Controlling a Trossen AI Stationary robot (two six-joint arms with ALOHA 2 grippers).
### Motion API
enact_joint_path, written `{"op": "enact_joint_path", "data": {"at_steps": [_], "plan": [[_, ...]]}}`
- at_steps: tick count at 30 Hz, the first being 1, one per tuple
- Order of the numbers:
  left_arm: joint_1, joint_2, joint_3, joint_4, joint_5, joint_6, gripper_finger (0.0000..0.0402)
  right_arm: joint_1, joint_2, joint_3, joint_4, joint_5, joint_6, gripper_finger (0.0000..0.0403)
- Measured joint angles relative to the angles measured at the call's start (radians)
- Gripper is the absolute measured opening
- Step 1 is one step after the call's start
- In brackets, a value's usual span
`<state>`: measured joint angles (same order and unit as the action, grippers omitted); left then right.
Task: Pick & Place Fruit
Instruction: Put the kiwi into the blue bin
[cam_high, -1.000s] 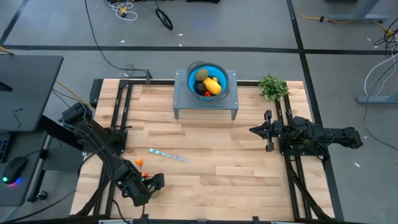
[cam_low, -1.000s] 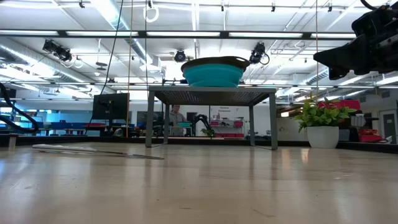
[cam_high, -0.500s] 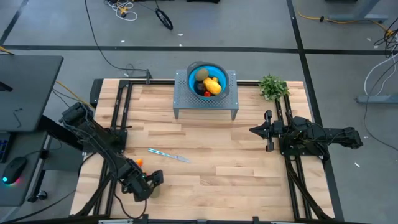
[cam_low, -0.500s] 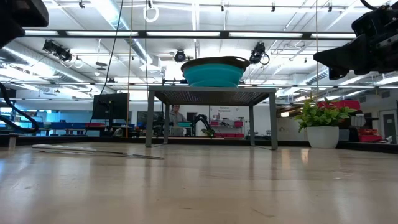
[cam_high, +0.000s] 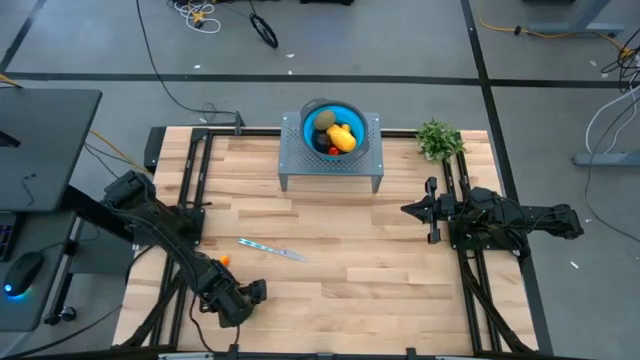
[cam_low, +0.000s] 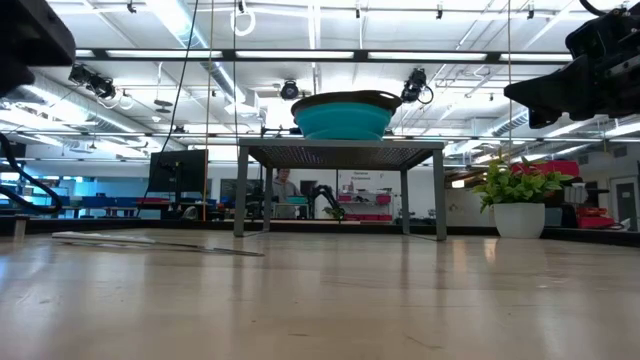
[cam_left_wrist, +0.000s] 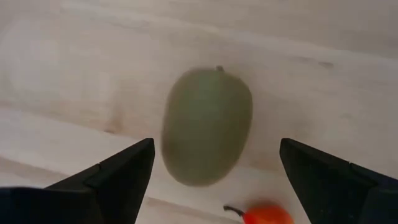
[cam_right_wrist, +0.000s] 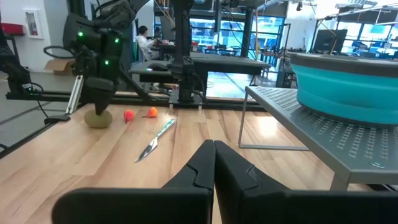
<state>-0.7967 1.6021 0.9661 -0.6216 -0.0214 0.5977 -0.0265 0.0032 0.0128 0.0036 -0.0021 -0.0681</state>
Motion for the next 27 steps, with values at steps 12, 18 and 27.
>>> {"op": "enact_joint_path", "data": {"at_steps": [12,18,27], "plan": [[0.001,0.02,0.001,0.037,0.016,0.039,0.0354,0.0,0.0,0.0,0.001,0.0,0.0,0.0007],[0.005,0.021,-0.004,0.091,0.025,0.092,0.0354,0.0,0.0,0.0,0.0,0.0,0.0,0.0007],[0.012,0.072,-0.007,0.084,0.035,0.096,0.0354,0.0,0.0,0.0,0.002,0.0,0.0,0.0007]]}}
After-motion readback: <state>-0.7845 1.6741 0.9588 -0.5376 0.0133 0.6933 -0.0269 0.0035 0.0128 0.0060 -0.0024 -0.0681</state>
